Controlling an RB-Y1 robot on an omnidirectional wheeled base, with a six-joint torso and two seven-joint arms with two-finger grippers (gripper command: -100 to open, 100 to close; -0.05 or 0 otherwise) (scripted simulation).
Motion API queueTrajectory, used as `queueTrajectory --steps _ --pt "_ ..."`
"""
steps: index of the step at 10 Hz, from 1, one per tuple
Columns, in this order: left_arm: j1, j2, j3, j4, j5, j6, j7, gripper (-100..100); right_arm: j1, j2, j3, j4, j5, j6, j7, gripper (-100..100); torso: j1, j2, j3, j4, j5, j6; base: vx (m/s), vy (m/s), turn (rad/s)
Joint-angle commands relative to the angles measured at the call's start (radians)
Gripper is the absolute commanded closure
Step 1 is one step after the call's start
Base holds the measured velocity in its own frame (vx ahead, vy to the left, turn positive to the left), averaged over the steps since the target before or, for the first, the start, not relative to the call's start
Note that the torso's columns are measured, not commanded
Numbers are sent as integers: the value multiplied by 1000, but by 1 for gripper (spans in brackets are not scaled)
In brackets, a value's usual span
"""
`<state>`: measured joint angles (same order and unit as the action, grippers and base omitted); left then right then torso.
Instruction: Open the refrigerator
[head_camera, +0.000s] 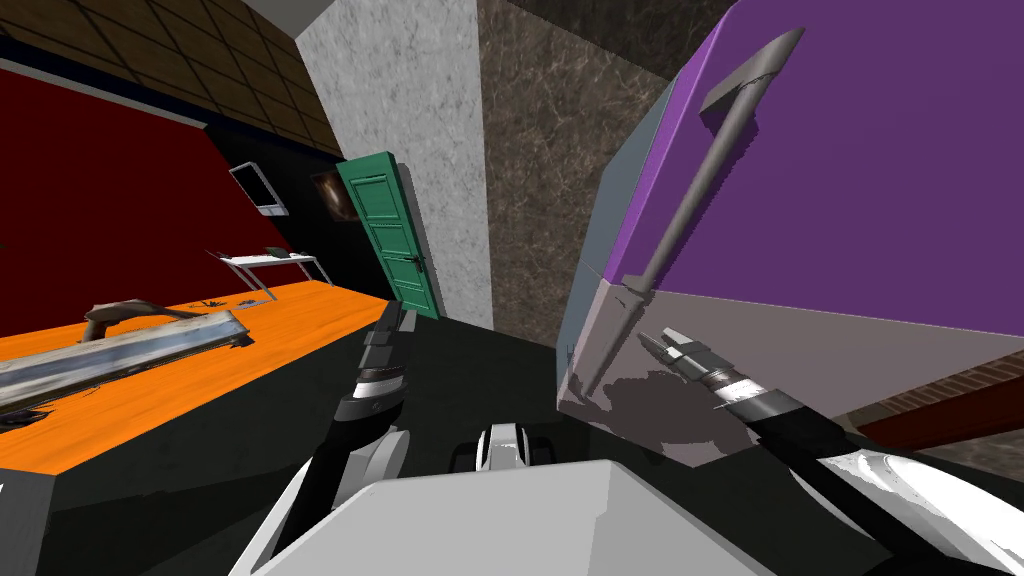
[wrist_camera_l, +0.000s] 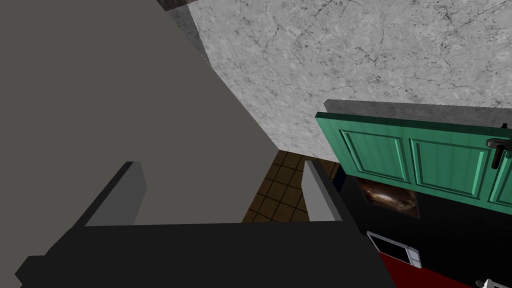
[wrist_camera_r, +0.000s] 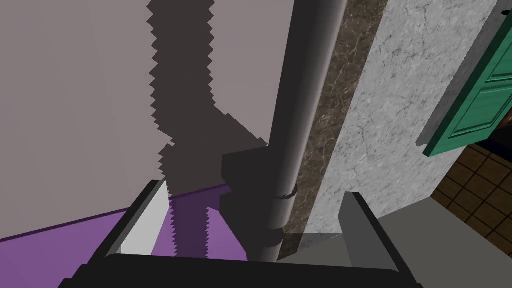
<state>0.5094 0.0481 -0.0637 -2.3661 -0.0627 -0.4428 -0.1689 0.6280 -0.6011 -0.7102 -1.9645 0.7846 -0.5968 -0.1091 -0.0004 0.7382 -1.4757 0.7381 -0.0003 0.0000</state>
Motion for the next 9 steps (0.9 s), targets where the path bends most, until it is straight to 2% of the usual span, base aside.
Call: queueTrajectory --steps 1,3,4,6,7,9 --pt "0 0 0 0 0 0 0 0 6 -52 -55 32 58 1 -10 -100 3 0 0 0 1 0 33 110 -1" --pt "0 0 0 0 0 0 0 0 17 -114 -119 72 124 -2 -21 -100 -2 0 0 0 0 0 28 95 22" --pt "0 0 0 0 0 0 0 0 17 -114 -123 72 124 -2 -21 -100 0 0 0 0 0 0 22 99 3" --pt "0 0 0 0 0 0 0 0 27 -176 -182 110 187 -5 -31 -100 1 0 0 0 1 0 42 121 18" --pt "0 0 0 0 0 0 0 0 27 -176 -189 110 187 -5 -31 -100 2 -2 -1 -1 1 0 46 93 4" --pt "0 0 0 0 0 0 0 0 36 -233 -249 144 244 -7 -41 -100 -1 0 0 0 0 0 32 90 15"
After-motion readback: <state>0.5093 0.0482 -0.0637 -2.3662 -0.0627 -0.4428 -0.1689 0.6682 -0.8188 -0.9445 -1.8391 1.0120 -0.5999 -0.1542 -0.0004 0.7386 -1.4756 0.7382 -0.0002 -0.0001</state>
